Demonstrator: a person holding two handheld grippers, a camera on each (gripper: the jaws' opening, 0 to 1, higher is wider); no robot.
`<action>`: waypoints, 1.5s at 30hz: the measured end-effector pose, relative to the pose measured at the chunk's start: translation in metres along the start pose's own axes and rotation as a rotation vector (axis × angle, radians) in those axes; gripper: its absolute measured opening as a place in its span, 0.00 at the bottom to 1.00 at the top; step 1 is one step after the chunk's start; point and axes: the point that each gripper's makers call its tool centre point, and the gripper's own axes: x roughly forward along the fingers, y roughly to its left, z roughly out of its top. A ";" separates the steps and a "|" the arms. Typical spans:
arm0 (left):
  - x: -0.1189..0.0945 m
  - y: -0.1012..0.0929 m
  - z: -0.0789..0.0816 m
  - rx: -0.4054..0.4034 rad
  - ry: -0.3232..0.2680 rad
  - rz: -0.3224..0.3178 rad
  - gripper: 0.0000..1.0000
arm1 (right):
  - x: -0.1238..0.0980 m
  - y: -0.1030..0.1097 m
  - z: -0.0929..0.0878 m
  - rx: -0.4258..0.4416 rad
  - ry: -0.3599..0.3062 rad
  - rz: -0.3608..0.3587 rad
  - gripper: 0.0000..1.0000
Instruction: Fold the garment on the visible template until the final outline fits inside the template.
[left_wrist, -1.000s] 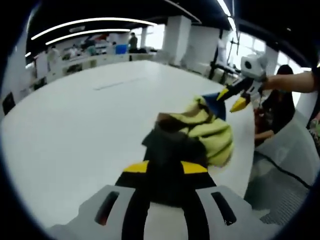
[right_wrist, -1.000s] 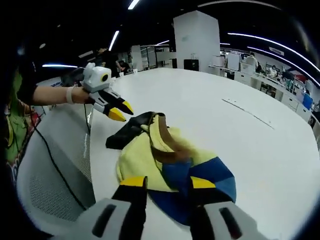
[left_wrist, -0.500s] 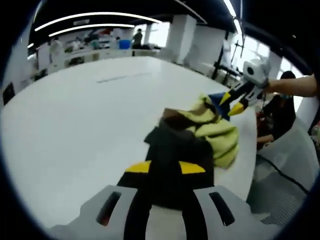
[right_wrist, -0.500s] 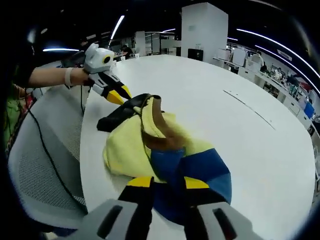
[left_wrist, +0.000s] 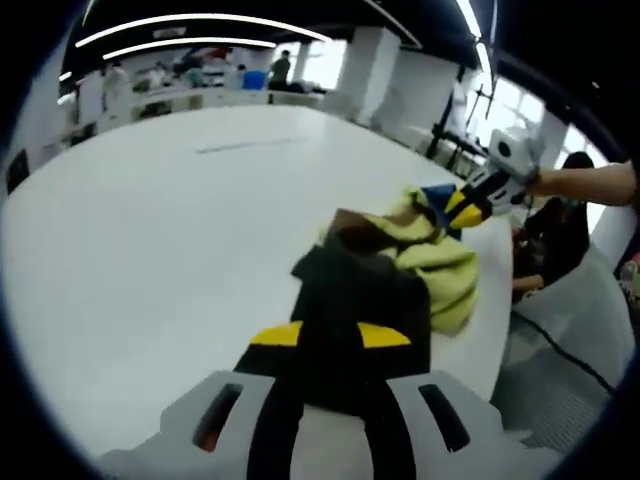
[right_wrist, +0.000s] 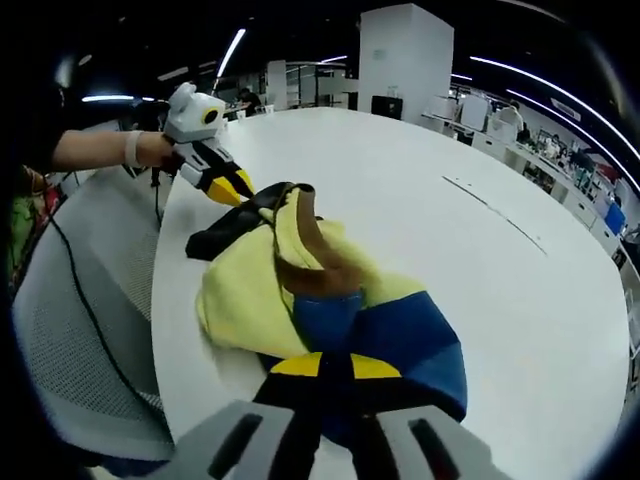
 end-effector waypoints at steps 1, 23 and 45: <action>0.000 -0.001 -0.002 -0.009 0.008 -0.009 0.14 | 0.000 0.000 -0.001 0.000 0.002 -0.002 0.03; 0.010 -0.008 -0.008 -0.069 0.024 -0.060 0.03 | -0.001 -0.002 -0.006 0.032 0.005 -0.003 0.00; -0.006 0.002 0.007 -0.110 -0.044 -0.002 0.00 | -0.015 -0.004 0.002 0.012 -0.041 -0.042 0.00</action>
